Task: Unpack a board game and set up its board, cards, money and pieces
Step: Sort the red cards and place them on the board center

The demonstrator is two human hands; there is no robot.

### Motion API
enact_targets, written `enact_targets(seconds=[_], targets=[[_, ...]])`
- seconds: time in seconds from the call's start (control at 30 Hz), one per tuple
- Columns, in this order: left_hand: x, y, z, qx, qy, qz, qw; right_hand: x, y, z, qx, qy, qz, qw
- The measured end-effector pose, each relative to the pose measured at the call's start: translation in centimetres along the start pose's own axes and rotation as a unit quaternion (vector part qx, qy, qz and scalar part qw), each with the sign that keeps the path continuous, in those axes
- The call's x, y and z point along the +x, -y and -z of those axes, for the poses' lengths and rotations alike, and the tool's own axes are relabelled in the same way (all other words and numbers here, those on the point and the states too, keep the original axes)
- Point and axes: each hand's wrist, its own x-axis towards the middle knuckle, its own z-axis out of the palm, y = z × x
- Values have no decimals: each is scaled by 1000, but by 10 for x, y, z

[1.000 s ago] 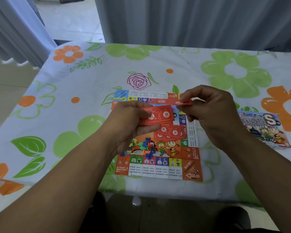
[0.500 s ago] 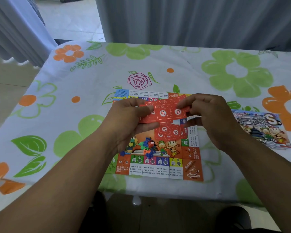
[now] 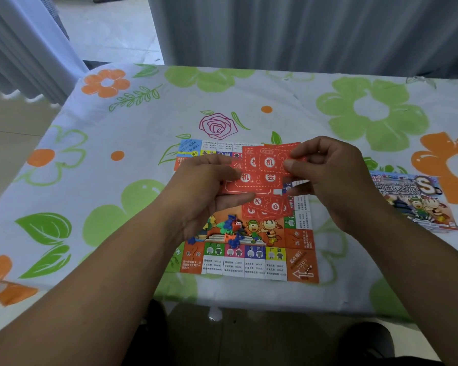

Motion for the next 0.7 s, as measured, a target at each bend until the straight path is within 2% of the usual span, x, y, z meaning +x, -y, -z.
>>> enact_targets(seconds=[0.47, 0.7], targets=[[2, 2, 2, 9, -20, -9, 1000, 3, 2, 1, 61, -39, -7, 997], [4, 3, 3, 23, -22, -13, 999, 4, 1, 0, 97, -6, -75, 992]])
